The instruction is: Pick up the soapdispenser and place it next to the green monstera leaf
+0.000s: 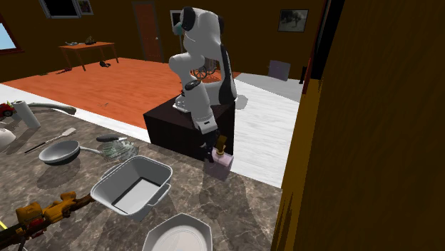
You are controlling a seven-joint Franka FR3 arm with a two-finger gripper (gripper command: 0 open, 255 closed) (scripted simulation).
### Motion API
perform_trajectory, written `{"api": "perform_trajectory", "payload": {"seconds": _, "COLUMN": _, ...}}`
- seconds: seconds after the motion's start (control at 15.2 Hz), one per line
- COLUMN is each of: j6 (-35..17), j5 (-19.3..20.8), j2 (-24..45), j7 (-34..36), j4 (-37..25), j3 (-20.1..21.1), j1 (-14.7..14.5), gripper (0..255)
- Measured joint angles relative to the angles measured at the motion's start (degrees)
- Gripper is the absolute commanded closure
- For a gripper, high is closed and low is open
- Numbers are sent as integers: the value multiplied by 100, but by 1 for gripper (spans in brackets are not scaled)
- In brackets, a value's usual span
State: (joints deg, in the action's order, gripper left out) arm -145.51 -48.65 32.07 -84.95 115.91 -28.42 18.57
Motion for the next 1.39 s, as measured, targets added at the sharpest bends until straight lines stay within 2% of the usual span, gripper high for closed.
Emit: {"api": "perform_trajectory", "payload": {"seconds": 1.39, "j6": 882, "j5": 1376, "j2": -1223, "j7": 1102, "j4": 58, "j3": -850, "j1": -619, "gripper": 255}}
